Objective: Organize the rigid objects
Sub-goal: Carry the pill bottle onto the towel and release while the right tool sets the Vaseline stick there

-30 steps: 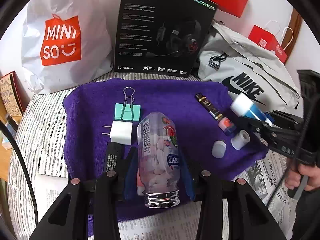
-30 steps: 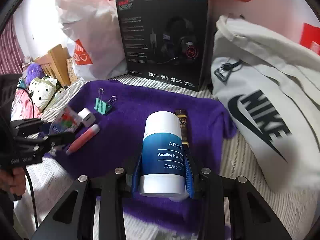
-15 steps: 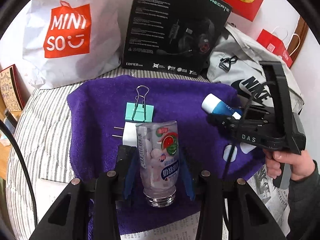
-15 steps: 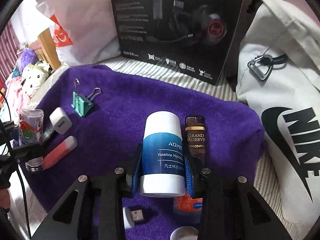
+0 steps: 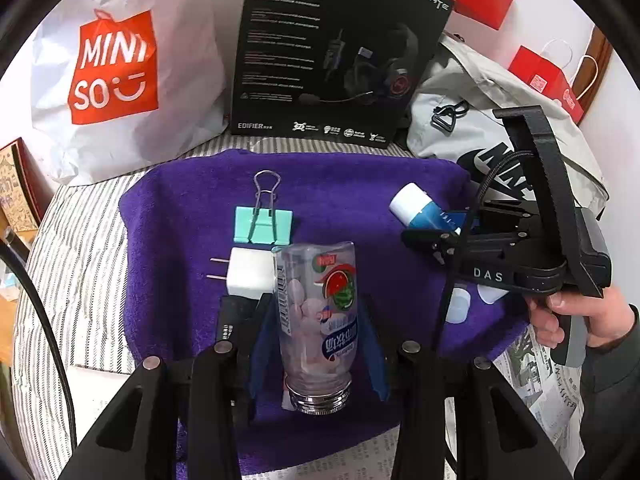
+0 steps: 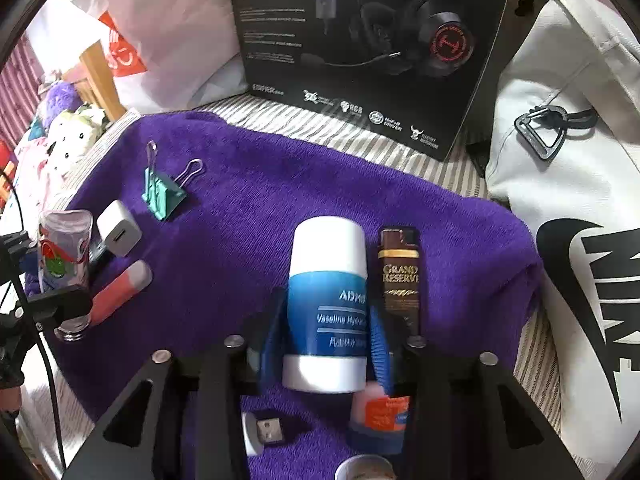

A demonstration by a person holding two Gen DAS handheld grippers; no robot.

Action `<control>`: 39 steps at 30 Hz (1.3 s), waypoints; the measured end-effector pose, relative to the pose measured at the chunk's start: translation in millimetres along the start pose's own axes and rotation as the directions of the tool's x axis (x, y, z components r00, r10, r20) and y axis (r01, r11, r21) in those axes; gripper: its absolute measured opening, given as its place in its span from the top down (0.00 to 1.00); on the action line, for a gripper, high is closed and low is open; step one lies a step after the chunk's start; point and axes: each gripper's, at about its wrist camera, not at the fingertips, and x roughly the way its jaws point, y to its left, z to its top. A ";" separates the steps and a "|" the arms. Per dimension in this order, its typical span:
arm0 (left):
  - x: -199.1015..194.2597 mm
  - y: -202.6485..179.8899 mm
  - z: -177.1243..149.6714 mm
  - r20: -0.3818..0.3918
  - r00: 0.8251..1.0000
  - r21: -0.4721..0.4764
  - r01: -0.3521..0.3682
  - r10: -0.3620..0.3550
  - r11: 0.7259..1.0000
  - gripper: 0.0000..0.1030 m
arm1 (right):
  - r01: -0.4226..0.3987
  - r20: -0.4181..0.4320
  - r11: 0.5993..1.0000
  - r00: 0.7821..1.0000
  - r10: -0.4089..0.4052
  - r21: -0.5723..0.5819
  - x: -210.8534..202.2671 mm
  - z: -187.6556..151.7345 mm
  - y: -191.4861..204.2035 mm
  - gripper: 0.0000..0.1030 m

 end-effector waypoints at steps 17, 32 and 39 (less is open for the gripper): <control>35.1 -31.6 7.4 -0.066 0.998 0.086 0.014 -0.008 0.996 0.62 | -0.001 0.092 0.999 0.996 -0.004 0.052 -77.6 -49.8 -20.0 0.49; 54.3 -52.4 8.5 -0.115 0.991 0.156 -0.047 0.065 0.987 0.62 | -0.019 0.132 0.988 0.991 -0.001 0.151 -109.8 -95.1 -26.9 0.49; 47.3 -65.8 -7.7 -0.131 0.988 0.169 -0.064 0.087 0.983 0.37 | -0.026 0.145 0.984 0.989 0.000 0.179 -126.7 -113.1 -15.4 0.47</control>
